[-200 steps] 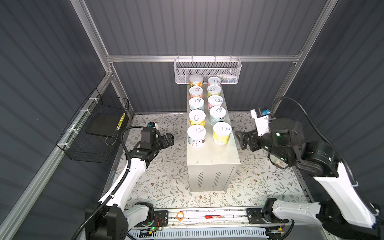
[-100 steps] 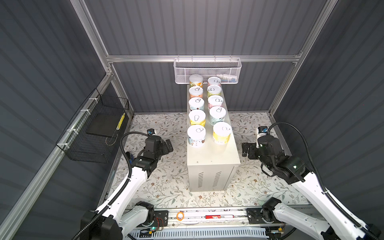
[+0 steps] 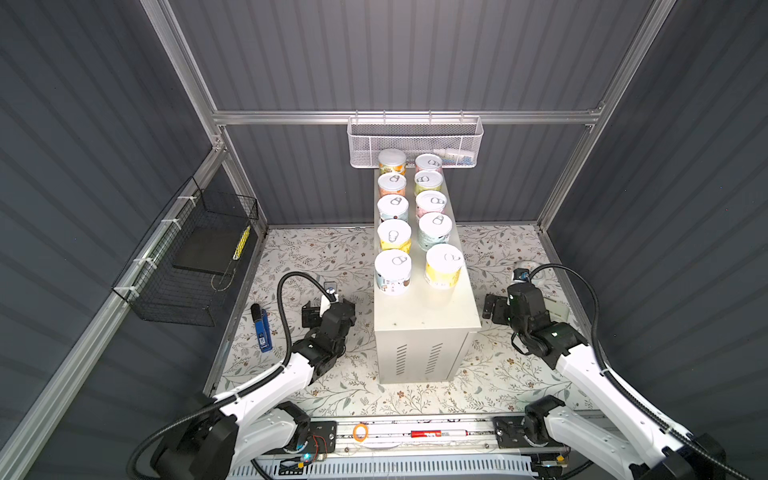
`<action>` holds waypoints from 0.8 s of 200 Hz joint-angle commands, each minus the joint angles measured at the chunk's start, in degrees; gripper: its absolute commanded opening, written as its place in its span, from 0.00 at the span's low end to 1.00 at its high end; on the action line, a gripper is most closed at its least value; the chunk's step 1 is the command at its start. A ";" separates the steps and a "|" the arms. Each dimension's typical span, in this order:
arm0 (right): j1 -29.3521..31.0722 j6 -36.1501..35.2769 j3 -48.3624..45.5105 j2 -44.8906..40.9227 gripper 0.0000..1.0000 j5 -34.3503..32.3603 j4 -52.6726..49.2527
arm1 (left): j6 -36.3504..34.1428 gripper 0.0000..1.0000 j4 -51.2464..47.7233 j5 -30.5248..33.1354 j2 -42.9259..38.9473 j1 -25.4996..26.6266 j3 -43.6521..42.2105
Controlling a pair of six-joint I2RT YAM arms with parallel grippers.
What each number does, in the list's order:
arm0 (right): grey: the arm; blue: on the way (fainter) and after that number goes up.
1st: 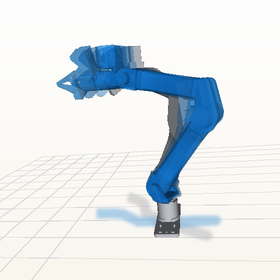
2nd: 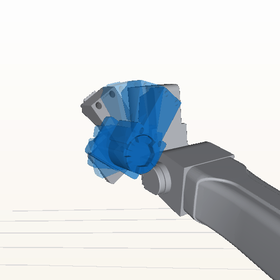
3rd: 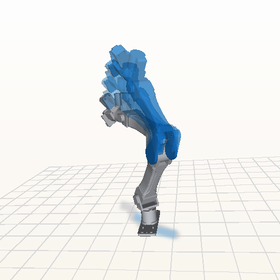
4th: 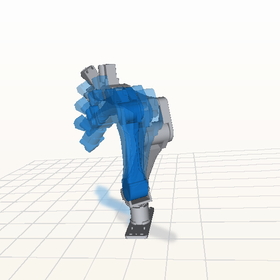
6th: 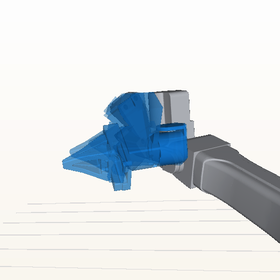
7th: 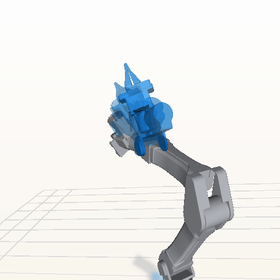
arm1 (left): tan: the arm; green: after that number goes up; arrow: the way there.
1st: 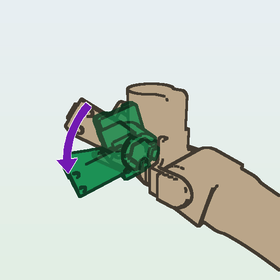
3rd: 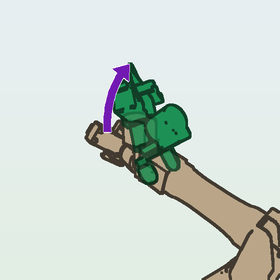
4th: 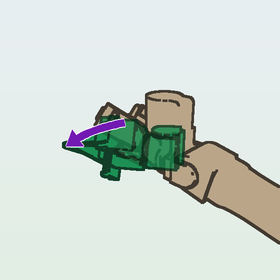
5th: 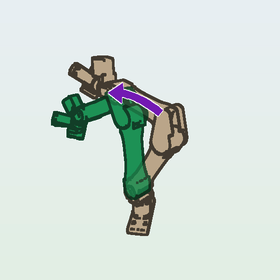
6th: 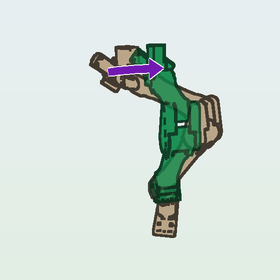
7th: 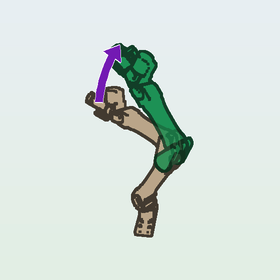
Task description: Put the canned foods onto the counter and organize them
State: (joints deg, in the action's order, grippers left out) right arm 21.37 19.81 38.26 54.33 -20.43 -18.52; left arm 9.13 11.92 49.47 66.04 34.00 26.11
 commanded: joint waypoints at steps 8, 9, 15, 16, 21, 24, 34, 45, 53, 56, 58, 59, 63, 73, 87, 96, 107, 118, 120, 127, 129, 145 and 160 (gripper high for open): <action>-0.01 -3.90 -4.03 1.06 0.99 -0.54 13.43 | -3.76 1.00 14.96 3.63 7.30 -9.57 -1.47; -0.01 -3.99 -4.18 1.05 0.99 -0.51 13.82 | -3.59 0.99 15.32 3.05 7.54 -10.32 -1.62; -0.02 -4.83 -5.36 0.89 0.99 -0.62 16.14 | -2.49 0.99 18.34 0.21 9.46 -13.63 -2.49; -0.01 -4.98 -5.59 0.88 0.99 -0.60 16.67 | -2.38 0.99 18.90 -0.15 9.77 -14.06 -2.65; -0.01 -6.08 -6.66 0.79 0.99 -0.69 18.87 | -1.68 1.00 22.25 -2.09 11.96 -16.54 -3.46; -0.04 -6.65 -7.39 0.76 0.99 -0.82 20.18 | -1.05 0.99 23.91 -3.03 13.27 -18.06 -3.85; -0.05 -8.10 -9.19 0.91 0.99 -1.96 23.60 | -1.13 0.99 28.97 -5.49 17.71 -22.02 -2.99; -0.18 -9.42 -10.20 1.42 0.99 -3.62 25.82 | -3.95 0.99 32.04 -8.61 20.27 -23.21 -2.03; -0.44 -10.39 -10.67 1.94 0.99 -5.12 26.76 | -4.84 0.99 37.77 -10.53 23.60 -24.21 -2.45; -0.57 -10.67 -10.82 2.19 0.99 -5.82 27.13 | -4.34 0.99 39.10 -11.68 25.00 -24.89 -2.40; -0.68 -10.89 -10.92 2.41 0.99 -6.24 27.42 | -3.75 0.99 40.21 -12.58 26.26 -25.52 -2.49; -0.78 -11.05 -10.92 2.52 0.99 -6.40 27.54 | -3.93 0.99 41.04 -13.23 26.78 -25.89 -2.48; -1.16 -11.54 -11.14 2.94 0.99 -6.98 28.37 | -5.53 0.99 45.30 -16.09 28.84 -27.13 -2.36; -2.90 -10.85 -10.60 3.56 0.99 -7.58 28.01 | -4.26 0.99 35.37 -20.53 27.31 -27.32 0.35; -5.87 -10.72 -11.07 4.27 0.99 -7.23 30.74 | -5.66 0.99 41.07 -23.51 29.10 -28.20 -0.85; -7.60 -11.42 -11.29 4.78 0.99 -6.76 32.86 | -5.02 0.99 40.25 -27.75 29.44 -29.42 -1.27; -9.17 -14.36 -12.89 6.75 0.99 -7.87 38.73 | -8.15 0.99 51.41 -29.30 33.16 -29.27 -3.78; -11.03 -16.29 -13.89 10.38 0.99 -9.19 44.06 | -5.21 0.99 45.34 -28.24 30.37 -29.39 -3.69; -11.55 -16.52 -14.20 11.55 0.99 -9.22 45.28 | -5.51 0.99 47.28 -27.79 30.90 -29.40 -4.11; -12.99 -17.13 -15.39 14.82 0.99 -8.86 50.34 | -7.00 0.99 53.41 -27.69 32.95 -29.41 -5.06; -13.45 -17.21 -15.71 15.61 0.99 -8.76 52.16 | -6.86 0.99 53.10 -27.66 32.73 -29.40 -5.02; -15.83 -18.33 -17.78 21.32 0.99 -7.52 64.09 | -5.67 0.99 48.20 -27.29 31.31 -29.38 -4.16; -18.58 -17.60 -19.48 24.30 0.99 0.93 69.94 | -5.73 0.99 47.46 -27.49 31.32 -29.43 -3.75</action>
State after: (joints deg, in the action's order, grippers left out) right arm 5.89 3.97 21.30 74.76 -26.28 33.69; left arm 3.75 57.43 23.24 97.45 4.82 22.22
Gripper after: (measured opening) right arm 0.989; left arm 0.994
